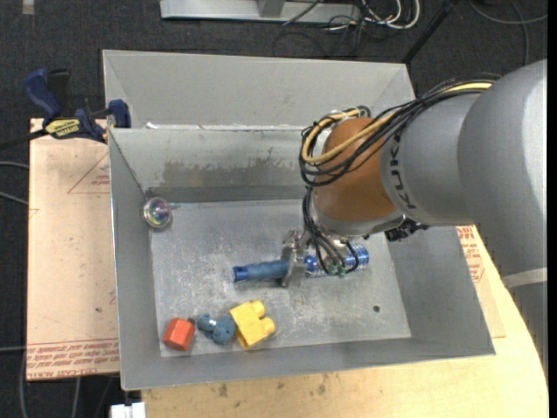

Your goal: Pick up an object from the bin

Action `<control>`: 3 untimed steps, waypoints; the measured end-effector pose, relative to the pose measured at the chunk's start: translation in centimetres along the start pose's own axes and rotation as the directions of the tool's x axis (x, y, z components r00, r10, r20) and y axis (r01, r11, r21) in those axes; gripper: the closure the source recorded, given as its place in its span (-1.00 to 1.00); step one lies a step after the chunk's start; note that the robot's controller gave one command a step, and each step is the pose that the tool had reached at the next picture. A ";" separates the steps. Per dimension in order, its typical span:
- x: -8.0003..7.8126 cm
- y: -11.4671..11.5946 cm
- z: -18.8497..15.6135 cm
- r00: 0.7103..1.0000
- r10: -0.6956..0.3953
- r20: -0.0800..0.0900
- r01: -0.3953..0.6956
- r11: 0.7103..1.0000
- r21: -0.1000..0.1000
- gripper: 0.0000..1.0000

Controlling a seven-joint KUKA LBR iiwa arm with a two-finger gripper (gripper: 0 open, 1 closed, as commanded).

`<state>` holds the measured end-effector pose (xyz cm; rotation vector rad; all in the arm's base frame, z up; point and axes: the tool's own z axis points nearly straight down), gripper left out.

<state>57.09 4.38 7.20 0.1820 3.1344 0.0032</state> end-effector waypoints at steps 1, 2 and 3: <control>0.0 0.0 0.0 1.000 0.000 0.000 0.000 1.000 0.000 -1.00; 0.0 0.0 0.0 1.000 0.000 0.000 0.000 1.000 0.000 1.00; 1.1 -1.5 -13.1 1.000 0.003 0.007 -0.003 1.000 -0.001 1.00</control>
Offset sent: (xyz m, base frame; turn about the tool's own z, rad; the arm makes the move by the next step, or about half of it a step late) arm 0.0000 0.0000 0.0000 0.0000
